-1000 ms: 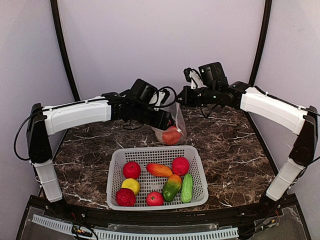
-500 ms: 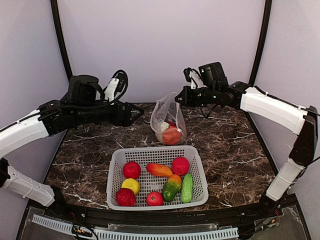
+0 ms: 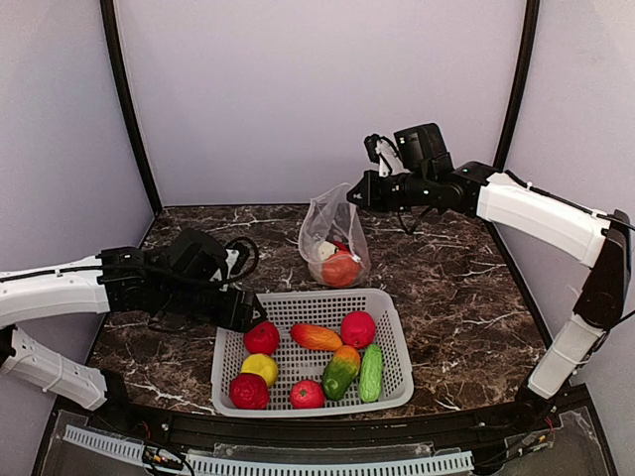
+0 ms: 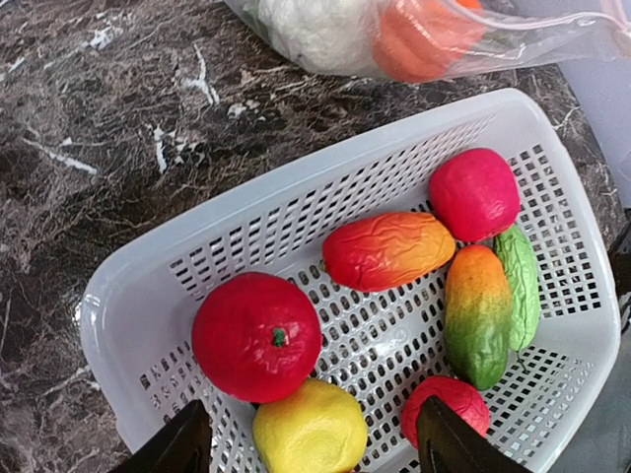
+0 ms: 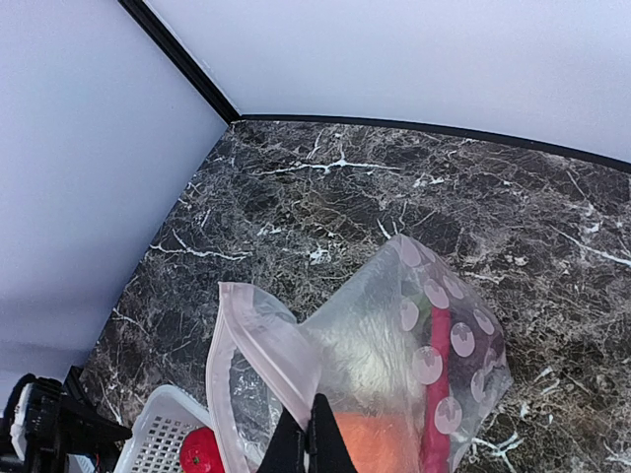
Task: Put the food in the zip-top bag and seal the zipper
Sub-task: Pick up the fake fruit from the bin.
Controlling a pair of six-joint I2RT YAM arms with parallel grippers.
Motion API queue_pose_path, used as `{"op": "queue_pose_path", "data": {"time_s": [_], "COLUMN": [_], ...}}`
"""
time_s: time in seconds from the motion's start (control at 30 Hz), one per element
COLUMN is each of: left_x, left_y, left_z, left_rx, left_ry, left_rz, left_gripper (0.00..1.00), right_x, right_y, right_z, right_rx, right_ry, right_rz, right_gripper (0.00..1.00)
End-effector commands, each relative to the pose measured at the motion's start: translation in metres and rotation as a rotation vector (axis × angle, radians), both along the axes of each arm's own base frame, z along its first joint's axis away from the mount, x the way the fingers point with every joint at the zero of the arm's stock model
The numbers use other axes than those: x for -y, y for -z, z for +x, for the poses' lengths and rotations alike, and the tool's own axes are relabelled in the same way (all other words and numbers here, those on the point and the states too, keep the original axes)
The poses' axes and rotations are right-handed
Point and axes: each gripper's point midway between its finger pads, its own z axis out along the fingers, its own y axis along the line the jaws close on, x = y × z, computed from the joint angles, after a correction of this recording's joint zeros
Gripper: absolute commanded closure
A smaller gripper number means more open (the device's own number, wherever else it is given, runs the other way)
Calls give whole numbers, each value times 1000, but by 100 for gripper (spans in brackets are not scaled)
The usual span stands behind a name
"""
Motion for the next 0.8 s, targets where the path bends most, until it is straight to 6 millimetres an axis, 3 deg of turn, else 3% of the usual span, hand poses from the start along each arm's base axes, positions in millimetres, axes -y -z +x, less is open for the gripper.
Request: {"op": "queue_pose_path", "data": {"time_s": [0.0,0.3,0.57,0.77], "left_x": [-8,3,9,27], "left_y": [28,62,77,83], "left_z": [-9,-4,1,1], "left_rx": [-95,-170,-174,-179], "left_ry": [-78,-117,-108,-57], "left_rz": [67,139,199,206], "left_gripper": [29,29,25,25], "right_x": [-3,-2,-2,-2], "right_y": [-19,-17,-15,-15], "right_z": [2,2,2,2], "right_rx": [41,38,36,38], "right_ry": [3,7,6,4], "right_rz": [40,36,33,33], "right_gripper": [100,100,100,100]}}
